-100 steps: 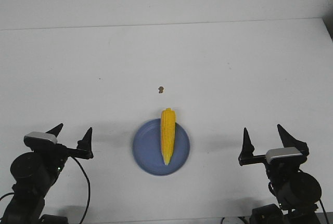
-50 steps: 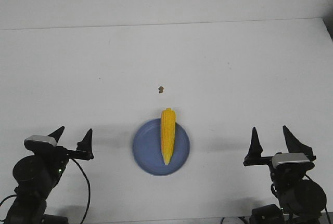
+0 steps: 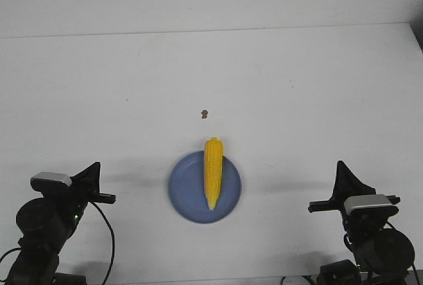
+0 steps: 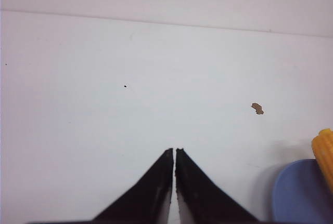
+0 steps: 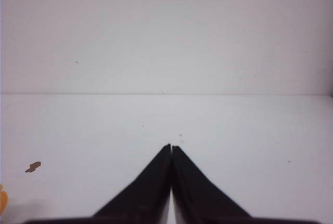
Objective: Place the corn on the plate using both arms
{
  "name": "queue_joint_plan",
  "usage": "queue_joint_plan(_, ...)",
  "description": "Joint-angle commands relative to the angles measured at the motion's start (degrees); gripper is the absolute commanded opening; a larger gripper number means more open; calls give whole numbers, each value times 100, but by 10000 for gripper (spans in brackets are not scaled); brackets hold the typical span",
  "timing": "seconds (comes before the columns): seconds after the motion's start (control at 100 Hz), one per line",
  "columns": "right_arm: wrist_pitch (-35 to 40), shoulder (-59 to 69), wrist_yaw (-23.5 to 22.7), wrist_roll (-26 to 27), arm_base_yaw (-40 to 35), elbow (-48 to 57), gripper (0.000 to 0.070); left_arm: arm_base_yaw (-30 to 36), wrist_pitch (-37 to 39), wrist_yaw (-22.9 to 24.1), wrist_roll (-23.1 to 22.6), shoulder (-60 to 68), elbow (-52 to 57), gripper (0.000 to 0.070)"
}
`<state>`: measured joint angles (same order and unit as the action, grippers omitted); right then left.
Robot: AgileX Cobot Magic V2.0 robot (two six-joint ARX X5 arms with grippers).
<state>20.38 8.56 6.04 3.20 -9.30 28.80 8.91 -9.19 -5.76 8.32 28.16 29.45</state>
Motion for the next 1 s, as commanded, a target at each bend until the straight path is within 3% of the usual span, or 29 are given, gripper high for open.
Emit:
queue_joint_plan(0.0, -66, 13, -2, -2, 0, 44, 3, 11, 77, 20, -7, 20, 48, 13)
queue_joint_plan(0.77, -85, 13, -4, -2, 0, 44, 3, 11, 85, 22, -7, 17, 50, 12)
queue_joint_plan(0.99, -85, 13, -2, -2, 0, 44, 3, 9, 640, 44, -15, -2, 48, 13)
